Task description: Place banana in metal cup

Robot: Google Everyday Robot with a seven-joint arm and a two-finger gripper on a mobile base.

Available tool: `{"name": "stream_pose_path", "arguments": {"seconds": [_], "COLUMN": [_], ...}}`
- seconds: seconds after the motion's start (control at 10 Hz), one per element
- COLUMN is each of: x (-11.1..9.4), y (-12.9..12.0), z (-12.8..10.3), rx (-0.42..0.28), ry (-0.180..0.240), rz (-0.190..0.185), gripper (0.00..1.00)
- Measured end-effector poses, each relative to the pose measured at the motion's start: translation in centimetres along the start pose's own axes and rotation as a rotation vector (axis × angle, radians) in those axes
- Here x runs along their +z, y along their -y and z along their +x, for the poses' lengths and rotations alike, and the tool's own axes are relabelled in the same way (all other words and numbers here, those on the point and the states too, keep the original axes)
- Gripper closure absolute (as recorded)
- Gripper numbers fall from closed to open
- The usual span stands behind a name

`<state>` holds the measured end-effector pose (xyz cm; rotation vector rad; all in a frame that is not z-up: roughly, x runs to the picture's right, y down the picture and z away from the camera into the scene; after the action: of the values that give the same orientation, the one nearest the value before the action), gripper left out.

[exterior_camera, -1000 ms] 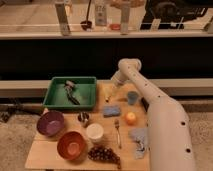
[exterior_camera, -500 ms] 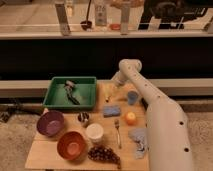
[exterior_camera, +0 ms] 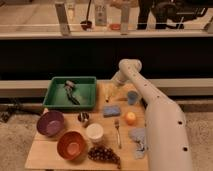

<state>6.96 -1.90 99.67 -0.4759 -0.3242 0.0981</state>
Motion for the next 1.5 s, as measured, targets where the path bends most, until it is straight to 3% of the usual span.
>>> {"name": "stream_pose_path", "arguments": {"seconds": [0.5,0.6,0.8,1.1,1.3,1.5], "x": [0.24,0.27,0.29,0.39,0.21,-0.13], "y": [0.03,0.03,0.03,0.08,0.15,0.23], "z": [-0.13,-0.13,-0.08,-0.05,-0.13,-0.33], "rx": [0.011,0.013,0.019,0.026,0.029,0.031], "ry": [0.000,0.000,0.001,0.001,0.000,-0.001], "rz": [-0.007,-0.007,-0.008,-0.009,-0.009,-0.006], "gripper": [0.20,0.22,0.34,0.34,0.41,0.58]}}
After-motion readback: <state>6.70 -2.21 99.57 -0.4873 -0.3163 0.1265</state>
